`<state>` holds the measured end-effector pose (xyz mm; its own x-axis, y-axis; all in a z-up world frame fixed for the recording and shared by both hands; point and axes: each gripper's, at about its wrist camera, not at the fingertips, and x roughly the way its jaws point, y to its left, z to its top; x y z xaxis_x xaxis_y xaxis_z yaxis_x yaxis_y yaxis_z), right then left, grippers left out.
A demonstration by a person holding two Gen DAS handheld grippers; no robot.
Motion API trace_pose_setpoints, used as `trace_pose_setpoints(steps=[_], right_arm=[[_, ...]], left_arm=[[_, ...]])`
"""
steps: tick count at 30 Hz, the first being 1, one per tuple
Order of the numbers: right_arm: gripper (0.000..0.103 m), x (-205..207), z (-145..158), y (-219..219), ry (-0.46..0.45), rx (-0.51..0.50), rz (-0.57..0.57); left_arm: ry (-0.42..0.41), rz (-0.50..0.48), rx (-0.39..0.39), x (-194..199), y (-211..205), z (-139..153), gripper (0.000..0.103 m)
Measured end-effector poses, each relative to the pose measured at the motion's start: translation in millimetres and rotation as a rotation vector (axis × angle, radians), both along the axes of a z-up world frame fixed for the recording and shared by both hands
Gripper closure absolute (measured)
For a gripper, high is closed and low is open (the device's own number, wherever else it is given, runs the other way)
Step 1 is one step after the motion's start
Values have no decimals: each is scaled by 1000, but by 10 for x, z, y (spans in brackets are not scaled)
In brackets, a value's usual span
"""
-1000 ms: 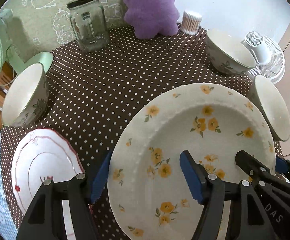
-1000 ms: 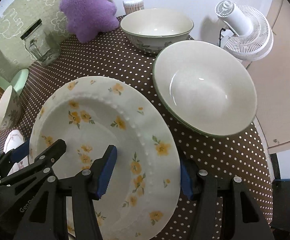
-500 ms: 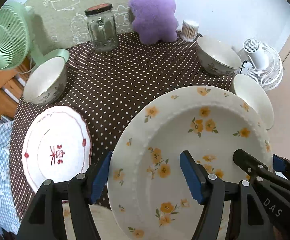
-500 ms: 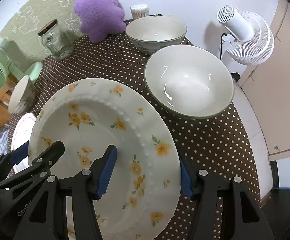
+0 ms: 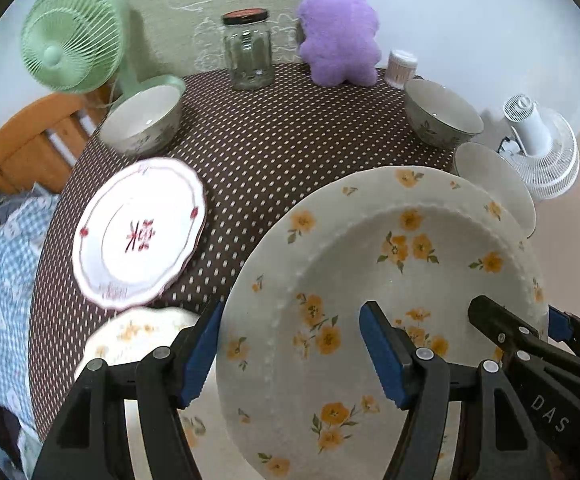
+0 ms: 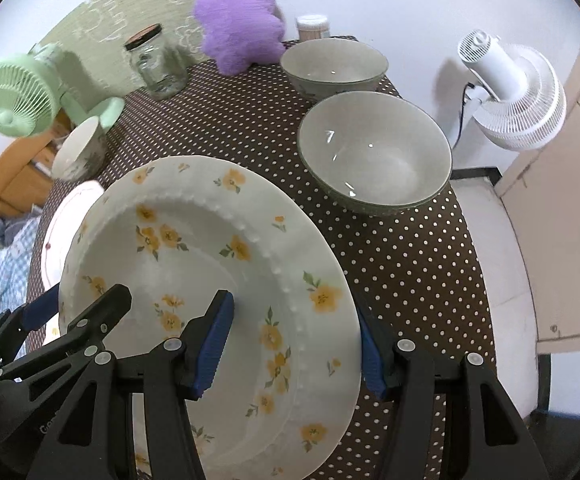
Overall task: Organize plates and bowls
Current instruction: 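Carry the deep plate with the right gripper over the first plate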
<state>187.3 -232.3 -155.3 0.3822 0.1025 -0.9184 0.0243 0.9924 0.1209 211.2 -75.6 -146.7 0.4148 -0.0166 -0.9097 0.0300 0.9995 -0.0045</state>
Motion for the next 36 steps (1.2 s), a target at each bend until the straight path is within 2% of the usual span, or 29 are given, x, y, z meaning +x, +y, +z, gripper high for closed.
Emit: trace_pose_setpoints(steps=[8,14,36], right_arm=[[42,-133,17,104,1,21,96],[42,-228,5,300,13,25,147],[42,-444,-250,1140,86,-11,131]], left_arm=[[-6,104,15,-270,135,65,34],[-1,146,12,-418,341,67,34],[69,101,-3,-562,1086,-229,34]])
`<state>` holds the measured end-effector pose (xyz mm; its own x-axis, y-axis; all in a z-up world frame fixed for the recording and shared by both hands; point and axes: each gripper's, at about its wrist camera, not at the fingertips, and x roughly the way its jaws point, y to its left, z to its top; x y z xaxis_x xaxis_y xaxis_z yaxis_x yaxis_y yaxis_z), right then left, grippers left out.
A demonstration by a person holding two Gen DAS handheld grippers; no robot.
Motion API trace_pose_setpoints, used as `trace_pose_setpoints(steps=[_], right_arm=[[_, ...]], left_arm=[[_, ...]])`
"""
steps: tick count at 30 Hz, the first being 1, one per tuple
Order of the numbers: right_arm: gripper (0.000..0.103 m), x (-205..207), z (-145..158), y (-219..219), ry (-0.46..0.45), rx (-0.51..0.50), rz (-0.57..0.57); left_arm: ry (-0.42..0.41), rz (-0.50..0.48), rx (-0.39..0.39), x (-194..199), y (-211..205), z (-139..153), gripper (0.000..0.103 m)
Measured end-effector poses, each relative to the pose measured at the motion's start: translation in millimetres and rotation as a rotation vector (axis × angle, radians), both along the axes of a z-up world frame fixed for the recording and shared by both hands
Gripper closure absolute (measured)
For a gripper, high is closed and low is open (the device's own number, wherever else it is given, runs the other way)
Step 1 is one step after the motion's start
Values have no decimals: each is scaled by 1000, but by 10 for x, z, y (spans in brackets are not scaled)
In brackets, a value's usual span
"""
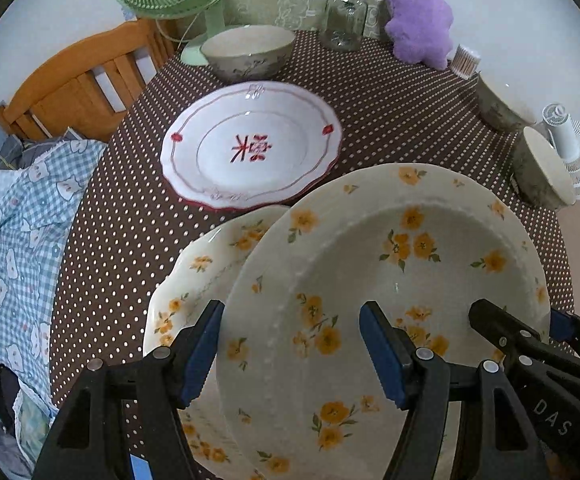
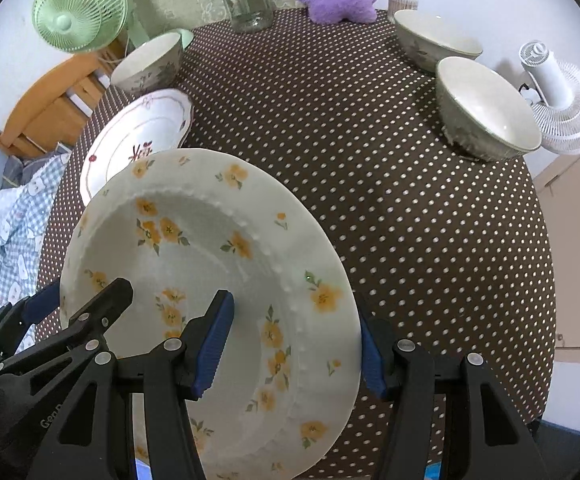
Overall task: Organize plates and bowls
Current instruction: 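Carry the deep plate with the right gripper over the first plate, then lower the deep plate onto the first plate and open the right gripper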
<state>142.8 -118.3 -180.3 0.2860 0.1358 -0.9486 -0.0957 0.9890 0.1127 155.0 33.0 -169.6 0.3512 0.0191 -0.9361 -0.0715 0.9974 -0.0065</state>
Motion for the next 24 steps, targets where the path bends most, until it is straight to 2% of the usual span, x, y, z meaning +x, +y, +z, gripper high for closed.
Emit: trace_pose_setpoints(steps=[12,24], right_arm=[[42,10,-186,333,15,-52,-3],[42,81,-308,527,29,-62,-4]], left_arm=[[30,-23,3,-27,185,-211,33],[57,-11,11,18,317,-373,32]])
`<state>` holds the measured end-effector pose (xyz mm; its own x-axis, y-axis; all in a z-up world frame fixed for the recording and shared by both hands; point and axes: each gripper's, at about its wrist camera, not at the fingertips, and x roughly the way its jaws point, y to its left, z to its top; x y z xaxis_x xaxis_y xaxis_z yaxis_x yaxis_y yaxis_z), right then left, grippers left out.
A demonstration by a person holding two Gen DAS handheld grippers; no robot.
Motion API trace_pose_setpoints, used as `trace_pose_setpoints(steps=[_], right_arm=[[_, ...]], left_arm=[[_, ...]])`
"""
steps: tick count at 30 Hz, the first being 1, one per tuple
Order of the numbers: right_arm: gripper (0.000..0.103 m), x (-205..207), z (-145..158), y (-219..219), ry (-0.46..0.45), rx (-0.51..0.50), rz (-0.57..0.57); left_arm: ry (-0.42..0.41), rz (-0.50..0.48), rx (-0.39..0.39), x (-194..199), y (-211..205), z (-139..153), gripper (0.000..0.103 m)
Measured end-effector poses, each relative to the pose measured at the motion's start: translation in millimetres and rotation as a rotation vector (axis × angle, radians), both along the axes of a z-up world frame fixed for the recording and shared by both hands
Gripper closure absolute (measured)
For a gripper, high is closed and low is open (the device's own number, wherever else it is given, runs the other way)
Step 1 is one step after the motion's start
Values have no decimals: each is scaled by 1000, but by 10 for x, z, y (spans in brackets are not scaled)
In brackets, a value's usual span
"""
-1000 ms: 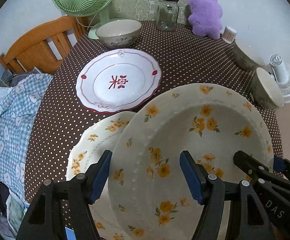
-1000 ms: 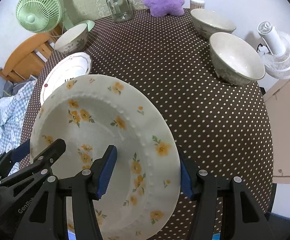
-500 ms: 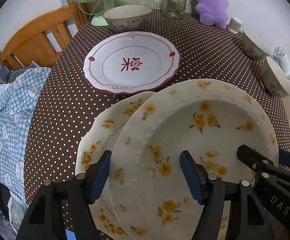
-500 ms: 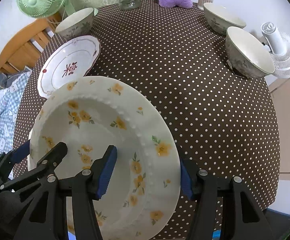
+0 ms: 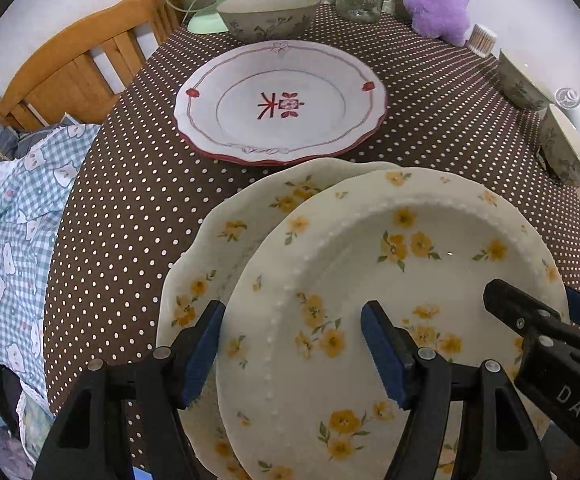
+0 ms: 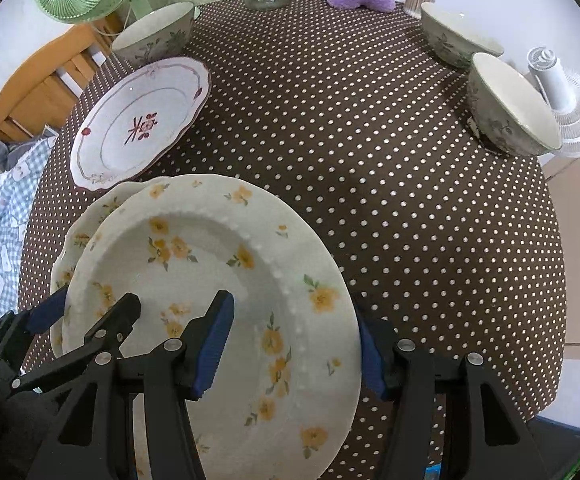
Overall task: Organize plates and bowls
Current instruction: 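Lower the deep plate onto the first plate and open the right gripper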
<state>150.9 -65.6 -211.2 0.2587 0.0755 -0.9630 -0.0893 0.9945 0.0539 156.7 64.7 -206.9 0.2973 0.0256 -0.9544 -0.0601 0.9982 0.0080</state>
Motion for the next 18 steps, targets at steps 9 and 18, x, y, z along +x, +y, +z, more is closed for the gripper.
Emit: trace_pose_setpoints(steps=[9,18], right_arm=[[42,57,-106,80,28,1,1],[42,8,-96,32,28,-16,4]], left_arm=[[0,20,20,41,56,-34,30],[-9,12,64,-14,-38,49,20]])
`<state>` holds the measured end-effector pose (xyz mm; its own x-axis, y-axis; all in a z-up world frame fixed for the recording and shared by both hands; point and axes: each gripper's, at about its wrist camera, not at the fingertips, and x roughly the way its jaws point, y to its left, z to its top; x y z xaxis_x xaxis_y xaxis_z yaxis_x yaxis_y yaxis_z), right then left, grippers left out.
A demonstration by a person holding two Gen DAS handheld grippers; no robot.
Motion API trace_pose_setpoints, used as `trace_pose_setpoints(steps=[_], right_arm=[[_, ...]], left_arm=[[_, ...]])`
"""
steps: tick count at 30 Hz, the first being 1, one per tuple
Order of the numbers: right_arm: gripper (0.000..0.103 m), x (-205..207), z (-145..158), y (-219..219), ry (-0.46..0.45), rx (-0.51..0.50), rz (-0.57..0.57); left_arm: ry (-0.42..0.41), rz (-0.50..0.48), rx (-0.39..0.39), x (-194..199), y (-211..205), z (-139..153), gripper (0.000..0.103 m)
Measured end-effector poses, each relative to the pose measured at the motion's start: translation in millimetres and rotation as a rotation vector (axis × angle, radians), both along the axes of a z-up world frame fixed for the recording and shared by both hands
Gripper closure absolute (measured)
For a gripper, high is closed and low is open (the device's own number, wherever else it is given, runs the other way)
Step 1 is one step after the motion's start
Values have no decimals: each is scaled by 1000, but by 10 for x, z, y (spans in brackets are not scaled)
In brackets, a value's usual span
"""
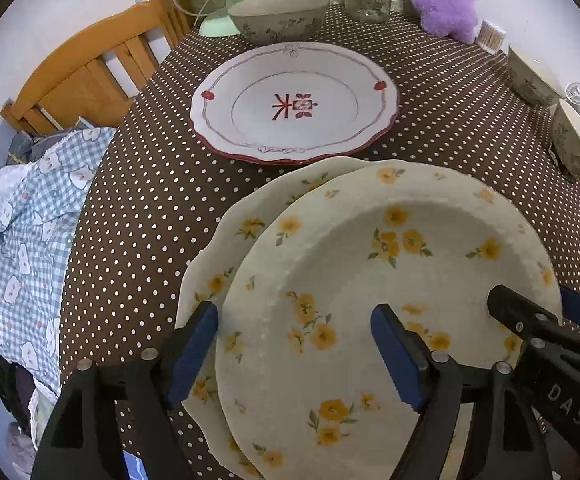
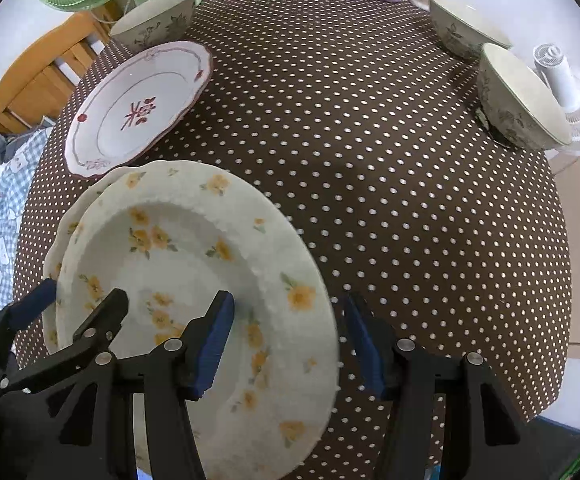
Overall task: Organize plates and bowls
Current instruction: 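Lower the deep plate onto the first plate and open the right gripper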
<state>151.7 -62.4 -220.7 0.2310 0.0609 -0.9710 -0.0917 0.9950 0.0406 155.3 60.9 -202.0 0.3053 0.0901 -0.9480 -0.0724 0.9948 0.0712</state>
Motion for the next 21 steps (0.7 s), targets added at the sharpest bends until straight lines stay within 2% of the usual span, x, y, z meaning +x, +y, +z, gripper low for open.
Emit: trace_pose_setpoints(steps=[5,11,14,21], right_arm=[[43,-72,94,-97,-23,-2,-17],[63,-151,164,-50,-36,-17,9],[63,-164,137,89,-35,-40,22],[63,-148,75,191,-22,-5,9]], left_arm=[[-29,2,13,-62,-31,108,20],[-55,-2,14,-133,-30,197,20],[-56,-8,4,-152,-29,206,20],[-58,-4,-5,-189,84,203,20]])
